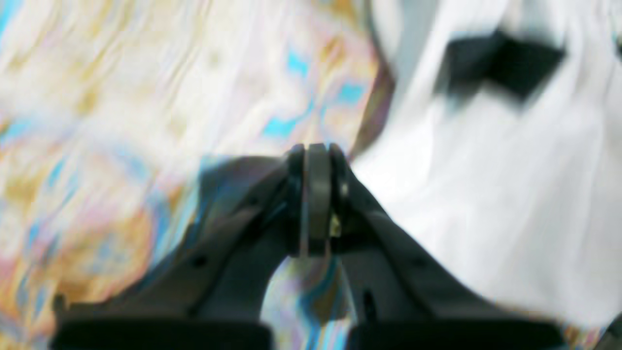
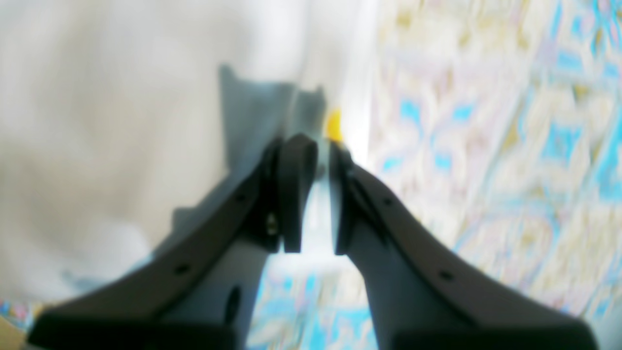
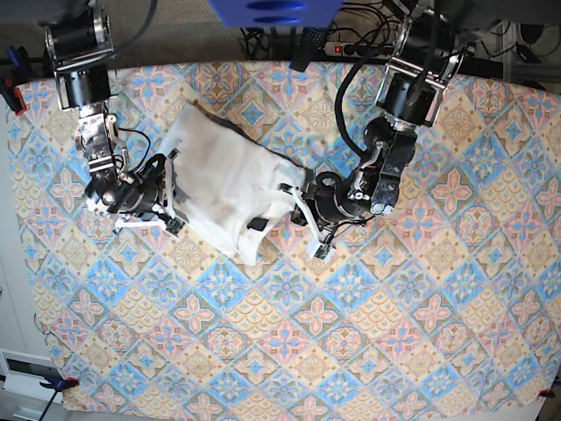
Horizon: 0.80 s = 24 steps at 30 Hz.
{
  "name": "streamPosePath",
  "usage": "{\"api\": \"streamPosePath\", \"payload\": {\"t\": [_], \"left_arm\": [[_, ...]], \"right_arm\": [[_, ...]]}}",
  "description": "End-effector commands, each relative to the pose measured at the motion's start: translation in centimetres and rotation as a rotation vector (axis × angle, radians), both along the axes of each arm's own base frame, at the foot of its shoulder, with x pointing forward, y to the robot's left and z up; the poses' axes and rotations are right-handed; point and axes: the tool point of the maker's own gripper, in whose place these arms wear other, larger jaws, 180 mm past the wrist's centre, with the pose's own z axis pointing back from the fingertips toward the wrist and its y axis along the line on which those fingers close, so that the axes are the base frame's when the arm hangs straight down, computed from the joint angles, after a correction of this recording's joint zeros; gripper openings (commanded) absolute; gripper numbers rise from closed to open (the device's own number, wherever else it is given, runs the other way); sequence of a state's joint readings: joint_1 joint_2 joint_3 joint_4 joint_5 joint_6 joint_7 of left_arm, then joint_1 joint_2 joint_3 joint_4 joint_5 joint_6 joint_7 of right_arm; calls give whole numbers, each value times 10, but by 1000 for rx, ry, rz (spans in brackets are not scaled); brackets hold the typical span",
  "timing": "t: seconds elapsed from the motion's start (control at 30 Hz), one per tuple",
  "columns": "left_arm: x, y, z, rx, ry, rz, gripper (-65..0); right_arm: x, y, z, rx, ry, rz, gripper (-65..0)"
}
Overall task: Fold the T-shirt properly
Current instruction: 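Release with the left gripper and push the bundle with the right gripper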
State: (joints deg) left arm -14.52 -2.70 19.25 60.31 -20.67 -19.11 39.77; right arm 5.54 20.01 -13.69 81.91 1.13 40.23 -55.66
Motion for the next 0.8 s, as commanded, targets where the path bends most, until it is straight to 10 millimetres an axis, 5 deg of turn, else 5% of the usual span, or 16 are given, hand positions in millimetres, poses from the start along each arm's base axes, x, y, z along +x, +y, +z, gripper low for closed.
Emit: {"api": "streamPosePath", "payload": {"t": [0.0, 0.2, 0.33, 0.4, 0.53, 0.77], "left_arm": [[19, -16, 15, -51, -44, 12, -638], [34, -55, 14, -89, -77, -17, -638], [45, -53, 24, -78, -91, 14, -641], [54, -37, 36, -78, -130, 49, -641], [48, 5, 44, -55, -143, 116, -641], [14, 82, 51, -19, -164, 253, -642]], "right_arm": [[9, -7, 17, -3, -56, -17, -564], [-8, -22, 53, -32, -155, -64, -564], [-20, -6, 77, -28, -225, -13, -564], [-35, -1, 72, -30, -198, -1, -564], [-44, 48, 65, 52, -180, 71, -564], [-43, 118, 63, 188, -167, 138, -564]]}}
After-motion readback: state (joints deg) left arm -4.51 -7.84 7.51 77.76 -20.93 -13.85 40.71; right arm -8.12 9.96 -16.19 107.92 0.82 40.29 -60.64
